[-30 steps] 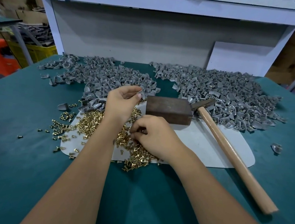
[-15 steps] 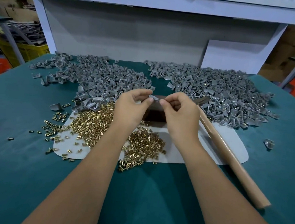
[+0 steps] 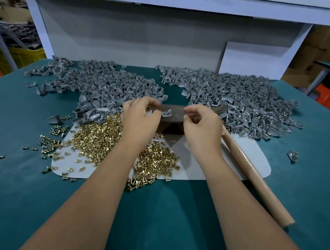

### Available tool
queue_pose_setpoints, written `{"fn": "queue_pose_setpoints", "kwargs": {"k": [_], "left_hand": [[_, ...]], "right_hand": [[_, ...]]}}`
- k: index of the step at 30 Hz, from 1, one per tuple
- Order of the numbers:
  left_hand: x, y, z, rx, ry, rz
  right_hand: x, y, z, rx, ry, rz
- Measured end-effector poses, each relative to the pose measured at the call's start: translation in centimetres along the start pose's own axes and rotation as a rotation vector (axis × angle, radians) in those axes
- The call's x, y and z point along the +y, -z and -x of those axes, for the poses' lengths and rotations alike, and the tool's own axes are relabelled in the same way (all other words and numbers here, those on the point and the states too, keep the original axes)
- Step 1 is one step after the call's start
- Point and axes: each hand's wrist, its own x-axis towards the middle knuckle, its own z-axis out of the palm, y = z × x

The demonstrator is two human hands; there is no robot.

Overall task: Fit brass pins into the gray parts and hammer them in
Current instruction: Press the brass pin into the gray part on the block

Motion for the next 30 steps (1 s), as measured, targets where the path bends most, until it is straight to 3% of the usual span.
{"fn": "queue_pose_setpoints", "kwargs": {"k": [8,11,15,22,27,30], "left_hand": [[0.0,0.1,0.2,-0.17,-0.094,0.089],[-0.2,0.0,0.0,-0.14,-0.096,0.073],[-0.5,0.0,-0.2,-0.097,-0.102,0.042],[-0.6,-0.1,0.3,-0.047,-0.171,-0.066],[-0.3,0.0,0.4,-0.065,-0.204,-0.065],[0.1,0.4,0.3,0.014,-0.141,0.006]], "right_hand": [[0.0,0.0,0.3,0.12,0.049,0.129],[0.2,0.2,0.1,0.061,-0.05,-0.068],[0.1,0.1,0.2,0.048,-0.066,-0.103],[-0.7,-0.5,0.9,0.044,-0.048,-0.013],[-1.1,-0.9,1.4,0.048,0.065,0.212],[-1.0,-0.6,1.3,0.029,0.104,0.141]]}}
